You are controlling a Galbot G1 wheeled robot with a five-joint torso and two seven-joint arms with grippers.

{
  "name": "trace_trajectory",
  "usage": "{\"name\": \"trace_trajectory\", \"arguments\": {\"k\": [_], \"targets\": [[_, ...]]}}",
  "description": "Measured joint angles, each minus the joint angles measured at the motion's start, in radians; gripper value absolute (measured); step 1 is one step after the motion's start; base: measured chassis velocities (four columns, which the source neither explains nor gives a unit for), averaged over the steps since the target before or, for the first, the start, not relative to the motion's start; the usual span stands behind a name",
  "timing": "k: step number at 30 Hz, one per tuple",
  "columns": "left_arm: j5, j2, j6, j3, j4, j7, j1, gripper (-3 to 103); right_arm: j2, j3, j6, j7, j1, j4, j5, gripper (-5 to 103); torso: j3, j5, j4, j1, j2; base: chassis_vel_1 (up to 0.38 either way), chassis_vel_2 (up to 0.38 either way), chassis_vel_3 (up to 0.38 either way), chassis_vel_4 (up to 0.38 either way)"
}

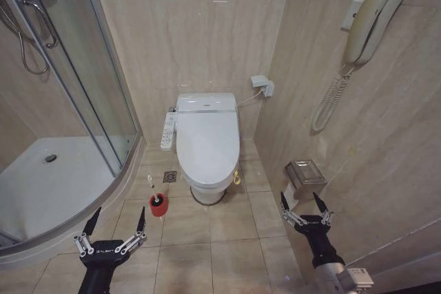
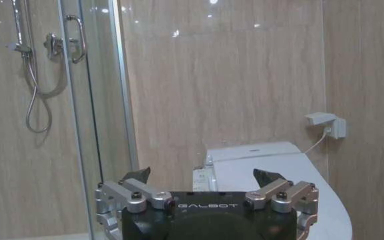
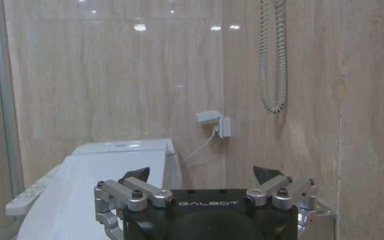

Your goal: Open the toilet lid, clean the toilet bowl with a toilet brush, close the toilet lid, and flush.

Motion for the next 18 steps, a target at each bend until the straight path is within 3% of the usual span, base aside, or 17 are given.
{"name": "trace_trajectory", "arguments": {"k": [18], "targets": [[0.0,0.0,0.0,0.0,0.0,0.0,0.0,100,0.001,0.002,0.034,0.0,0.019,-0.021,-0.025,100,0.0,0.0,0.0,0.0,0.0,0.0,0.0,0.0,0.0]]}}
